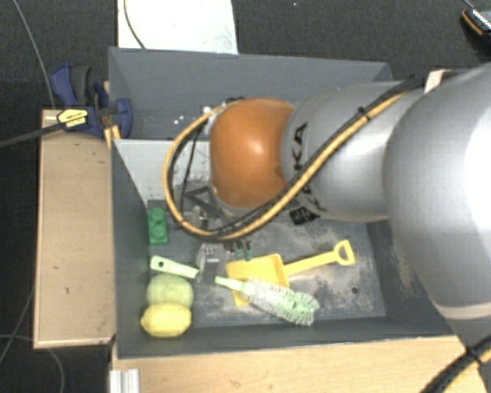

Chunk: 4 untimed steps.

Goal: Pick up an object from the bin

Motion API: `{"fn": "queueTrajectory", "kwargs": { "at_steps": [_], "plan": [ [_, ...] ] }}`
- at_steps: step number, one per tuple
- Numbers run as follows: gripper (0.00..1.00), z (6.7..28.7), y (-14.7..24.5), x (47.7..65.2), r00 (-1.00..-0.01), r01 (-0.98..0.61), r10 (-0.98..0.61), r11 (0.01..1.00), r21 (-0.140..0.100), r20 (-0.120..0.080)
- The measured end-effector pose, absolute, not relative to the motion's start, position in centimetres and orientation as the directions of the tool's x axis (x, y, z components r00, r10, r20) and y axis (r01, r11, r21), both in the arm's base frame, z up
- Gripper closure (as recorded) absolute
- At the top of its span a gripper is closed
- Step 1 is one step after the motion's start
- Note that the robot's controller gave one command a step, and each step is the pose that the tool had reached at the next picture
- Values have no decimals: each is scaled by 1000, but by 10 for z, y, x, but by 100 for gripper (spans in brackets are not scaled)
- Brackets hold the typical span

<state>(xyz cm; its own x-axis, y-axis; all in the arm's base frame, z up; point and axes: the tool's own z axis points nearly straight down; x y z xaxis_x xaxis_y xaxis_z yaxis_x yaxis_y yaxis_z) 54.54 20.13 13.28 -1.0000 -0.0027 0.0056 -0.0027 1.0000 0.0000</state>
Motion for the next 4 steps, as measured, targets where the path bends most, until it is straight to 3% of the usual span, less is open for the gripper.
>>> {"fn": "queueTrajectory", "kwargs": {
  "at_steps": [1, 2, 3, 4],
  "plan": [
    [0, 137, 201, 548, -1000, 2, 2, 1000, 1, -2],
    [0, 72, 133, 527, -991, 132, 132, 991, 3, -5],
    [0, 72, 92, 526, -1000, 17, 17, 1000, 8, -12],
    [0, 73, 132, 528, -993, 116, 116, 993, 8, -10]
  ]
}}
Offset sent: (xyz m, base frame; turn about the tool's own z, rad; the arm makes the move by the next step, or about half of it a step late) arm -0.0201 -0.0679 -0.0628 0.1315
